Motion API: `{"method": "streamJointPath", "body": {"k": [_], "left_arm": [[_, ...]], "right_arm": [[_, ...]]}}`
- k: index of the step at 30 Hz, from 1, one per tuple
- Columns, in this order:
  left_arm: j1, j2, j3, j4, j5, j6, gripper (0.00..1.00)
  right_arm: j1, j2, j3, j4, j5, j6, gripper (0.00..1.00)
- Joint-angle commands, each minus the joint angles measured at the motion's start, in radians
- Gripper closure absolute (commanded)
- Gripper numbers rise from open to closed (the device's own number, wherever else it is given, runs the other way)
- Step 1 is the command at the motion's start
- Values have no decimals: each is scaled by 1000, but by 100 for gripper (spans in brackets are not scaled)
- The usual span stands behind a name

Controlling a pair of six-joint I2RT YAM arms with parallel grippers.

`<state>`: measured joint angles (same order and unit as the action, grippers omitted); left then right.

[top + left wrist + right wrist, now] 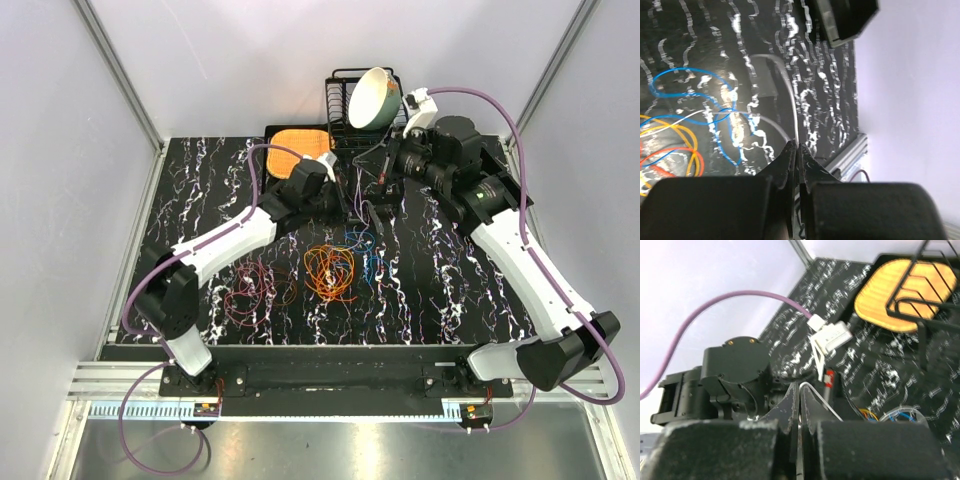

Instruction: Untangle the cables

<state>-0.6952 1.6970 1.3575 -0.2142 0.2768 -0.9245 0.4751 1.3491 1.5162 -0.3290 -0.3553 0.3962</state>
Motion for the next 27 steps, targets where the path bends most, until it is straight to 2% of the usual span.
{"method": "streamJointPath", "body": {"k": [1,4,7,10,11,12,15,17,23,27], "left_arm": [[-13,-5,-63,-77,-54,53,96],[-13,-36,-93,-76,-89,93,90],[-12,-92,-141,-45,-123,128,84],[-12,-122,-188,-4,-122,141,54],[-13,-128,-199,4,-122,142,39],[-12,-128,-221,16,-123,139,33],[-12,-135,-262,57,-120,131,25],[-15,-143,-317,114,-110,130,24],[-26,-164,-382,154,-111,134,24],[-26,-181,-396,145,-120,150,24]], "right_arm": [[0,-71,96,136,65,-36,100],[2,-73,136,85,108,-69,100],[2,-47,257,1,235,-131,100],[0,2,399,-59,303,-172,100],[0,30,436,-71,326,-186,100],[0,44,505,-82,338,-191,100],[-1,106,631,-123,374,-210,100],[-1,155,700,-166,401,-223,100],[-18,280,978,-261,522,-289,100],[-42,321,1071,-269,536,-318,100]]}}
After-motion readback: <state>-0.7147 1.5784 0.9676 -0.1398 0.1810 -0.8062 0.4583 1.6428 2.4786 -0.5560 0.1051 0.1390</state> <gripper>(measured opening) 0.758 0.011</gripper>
